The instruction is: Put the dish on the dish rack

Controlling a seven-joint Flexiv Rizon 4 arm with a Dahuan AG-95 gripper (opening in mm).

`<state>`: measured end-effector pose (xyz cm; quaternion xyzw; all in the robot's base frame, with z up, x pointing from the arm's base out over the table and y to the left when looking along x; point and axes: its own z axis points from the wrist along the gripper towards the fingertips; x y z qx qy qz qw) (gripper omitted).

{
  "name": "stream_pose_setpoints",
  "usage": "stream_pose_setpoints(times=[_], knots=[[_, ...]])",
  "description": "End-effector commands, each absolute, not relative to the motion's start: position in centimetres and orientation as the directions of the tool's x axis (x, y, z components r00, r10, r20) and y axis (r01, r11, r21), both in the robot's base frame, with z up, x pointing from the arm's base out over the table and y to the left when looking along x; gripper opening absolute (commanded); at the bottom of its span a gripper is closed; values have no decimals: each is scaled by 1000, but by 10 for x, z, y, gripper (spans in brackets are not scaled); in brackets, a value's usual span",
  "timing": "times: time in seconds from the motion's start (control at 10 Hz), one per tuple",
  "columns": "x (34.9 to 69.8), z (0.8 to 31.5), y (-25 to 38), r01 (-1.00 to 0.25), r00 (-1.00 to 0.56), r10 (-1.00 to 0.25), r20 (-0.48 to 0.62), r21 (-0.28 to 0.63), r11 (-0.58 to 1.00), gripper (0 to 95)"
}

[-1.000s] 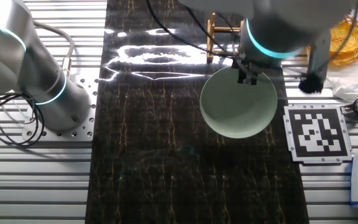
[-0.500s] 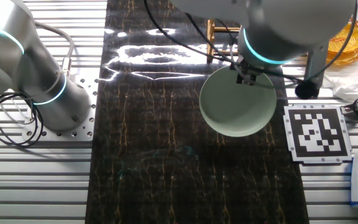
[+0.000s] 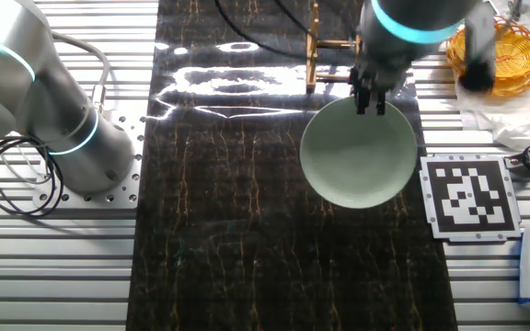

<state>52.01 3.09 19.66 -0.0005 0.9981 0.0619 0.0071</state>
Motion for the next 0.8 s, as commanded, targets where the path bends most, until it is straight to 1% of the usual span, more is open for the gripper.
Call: stream_pose_setpoints(times=[0.1,0.3,0.6,0.8], knots=[[520,196,30,-265,-963,-271,0,-206,942,0],[520,196,30,-267,-962,-272,1,-198,943,0],[521,205,48,-179,-982,-183,-43,-82,980,0],[534,226,69,-136,-989,-138,-48,-36,990,0]])
